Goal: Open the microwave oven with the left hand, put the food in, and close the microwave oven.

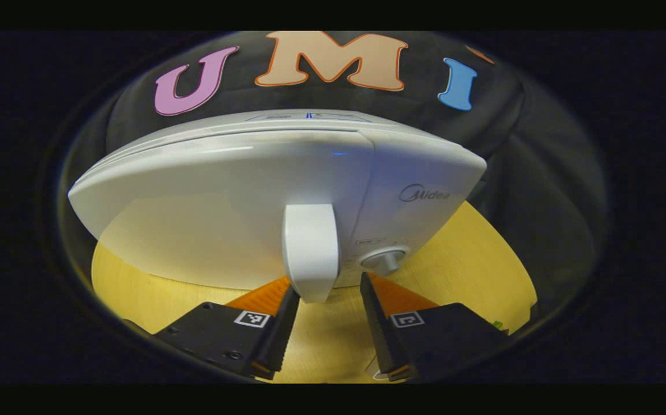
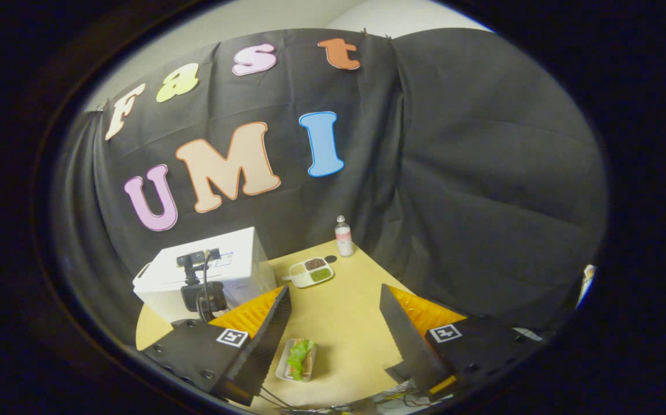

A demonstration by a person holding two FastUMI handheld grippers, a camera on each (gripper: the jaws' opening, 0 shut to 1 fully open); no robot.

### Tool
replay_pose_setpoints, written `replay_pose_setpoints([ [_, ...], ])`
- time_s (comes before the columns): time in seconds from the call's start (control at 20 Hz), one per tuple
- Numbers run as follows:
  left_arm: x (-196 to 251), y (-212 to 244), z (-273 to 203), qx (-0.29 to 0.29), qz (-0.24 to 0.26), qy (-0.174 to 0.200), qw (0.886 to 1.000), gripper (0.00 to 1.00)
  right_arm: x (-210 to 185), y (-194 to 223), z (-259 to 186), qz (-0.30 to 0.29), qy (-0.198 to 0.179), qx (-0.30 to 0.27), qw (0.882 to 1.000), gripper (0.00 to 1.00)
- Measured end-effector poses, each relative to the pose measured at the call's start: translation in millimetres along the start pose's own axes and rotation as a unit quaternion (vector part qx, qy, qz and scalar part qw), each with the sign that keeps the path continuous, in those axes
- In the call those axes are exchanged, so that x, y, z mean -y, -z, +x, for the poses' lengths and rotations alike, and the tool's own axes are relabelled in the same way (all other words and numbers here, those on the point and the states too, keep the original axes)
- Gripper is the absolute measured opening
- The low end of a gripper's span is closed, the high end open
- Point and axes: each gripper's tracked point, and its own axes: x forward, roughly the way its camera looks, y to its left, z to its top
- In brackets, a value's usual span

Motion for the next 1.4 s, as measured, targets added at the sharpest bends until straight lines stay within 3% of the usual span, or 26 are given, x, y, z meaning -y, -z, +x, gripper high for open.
replay_pose_setpoints([
  [0.05, -3.0, -0.9, 1.3, 0.002, -0.003, -0.006, 1.0, 0.59, 0.9, 0.5, 0.5, 0.0, 0.001, 0.0, 1.0, 0.9],
  [0.15, -10.2, 1.7, 3.5, -0.002, -0.01, -0.022, 1.0, 0.46, 1.4, 0.1, 2.1, -0.001, 0.002, -0.001, 1.0, 0.9],
  [0.2, -13.1, 4.0, 5.0, -0.005, -0.017, -0.024, 1.0, 0.33, 1.3, -0.4, 3.0, -0.002, 0.002, -0.002, 1.0, 0.9],
  [0.25, -12.4, 2.2, 6.5, -0.002, -0.021, -0.022, 1.0, 0.27, 1.2, -0.1, 3.6, -0.003, 0.001, -0.003, 1.0, 0.9],
  [0.5, -12.7, 2.7, 4.5, -0.001, -0.023, -0.022, 0.999, 0.27, 2.2, 1.8, 4.4, -0.012, -0.005, -0.004, 1.0, 0.9],
  [0.55, -12.3, 2.6, 4.1, 0.0, -0.026, -0.022, 0.999, 0.27, 3.7, 3.6, 4.0, -0.014, -0.005, -0.005, 1.0, 0.98],
  [0.6, -12.4, 3.2, 4.6, 0.001, -0.023, -0.02, 1.0, 0.27, 5.2, 4.7, 4.6, -0.014, -0.006, -0.007, 1.0, 0.9],
  [0.85, -11.8, 2.9, 4.2, 0.002, -0.022, -0.021, 1.0, 0.27, 14.0, 5.6, 10.8, 0.007, -0.012, -0.013, 1.0, 0.9],
  [1.15, -10.8, 3.9, 2.4, 0.016, -0.009, -0.012, 1.0, 0.1, 16.2, 3.9, 14.5, 0.002, -0.025, -0.014, 1.0, 0.9],
  [1.4, -11.6, 3.9, 0.7, 0.029, -0.016, -0.016, 0.999, 0.02, 15.1, 12.1, 8.8, -0.003, -0.036, -0.024, 0.999, 0.9],
])
